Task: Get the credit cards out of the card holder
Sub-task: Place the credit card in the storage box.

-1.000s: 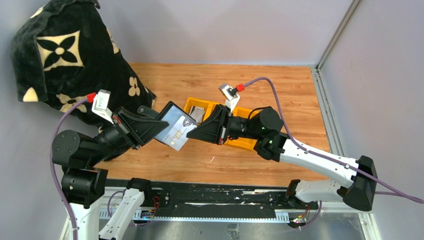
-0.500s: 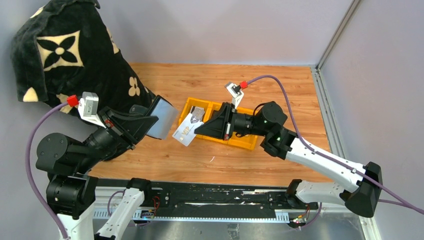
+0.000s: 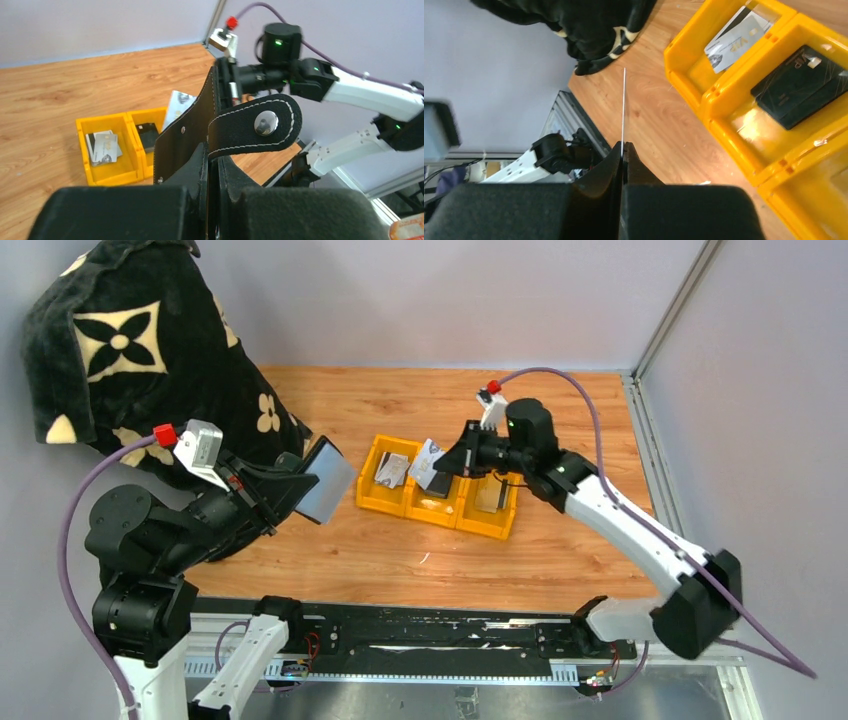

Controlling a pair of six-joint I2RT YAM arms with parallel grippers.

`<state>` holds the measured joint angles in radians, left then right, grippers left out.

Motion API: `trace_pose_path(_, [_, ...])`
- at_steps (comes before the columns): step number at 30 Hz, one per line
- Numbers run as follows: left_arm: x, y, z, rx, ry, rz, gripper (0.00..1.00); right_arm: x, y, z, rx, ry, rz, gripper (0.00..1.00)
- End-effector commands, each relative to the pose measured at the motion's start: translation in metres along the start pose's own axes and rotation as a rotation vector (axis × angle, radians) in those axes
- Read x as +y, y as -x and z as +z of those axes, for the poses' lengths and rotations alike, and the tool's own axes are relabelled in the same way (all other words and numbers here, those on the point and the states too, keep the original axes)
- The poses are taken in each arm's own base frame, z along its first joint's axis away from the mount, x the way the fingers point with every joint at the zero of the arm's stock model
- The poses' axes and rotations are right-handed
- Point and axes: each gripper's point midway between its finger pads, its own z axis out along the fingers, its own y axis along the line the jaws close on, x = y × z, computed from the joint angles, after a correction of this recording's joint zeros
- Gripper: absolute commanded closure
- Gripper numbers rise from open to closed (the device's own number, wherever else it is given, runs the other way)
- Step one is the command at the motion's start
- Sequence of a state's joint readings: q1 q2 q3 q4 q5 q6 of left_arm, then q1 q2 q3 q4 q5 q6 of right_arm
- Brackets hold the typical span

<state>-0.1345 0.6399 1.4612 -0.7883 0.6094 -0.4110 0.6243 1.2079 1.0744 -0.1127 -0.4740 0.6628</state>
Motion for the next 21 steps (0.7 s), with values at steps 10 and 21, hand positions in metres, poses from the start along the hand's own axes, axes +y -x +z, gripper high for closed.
trace_pose_path(10, [-0.019, -0.012, 0.001, 0.057, -0.141, 0.010, 1.00, -0.076, -0.012, 0.148, 0.265, -0.220, 0.037, 1.00])
trace_pose_path(21, [-0.026, -0.012, 0.001, 0.054, -0.185, 0.011, 1.00, -0.123, -0.040, 0.217, 0.346, -0.317, 0.060, 1.00])
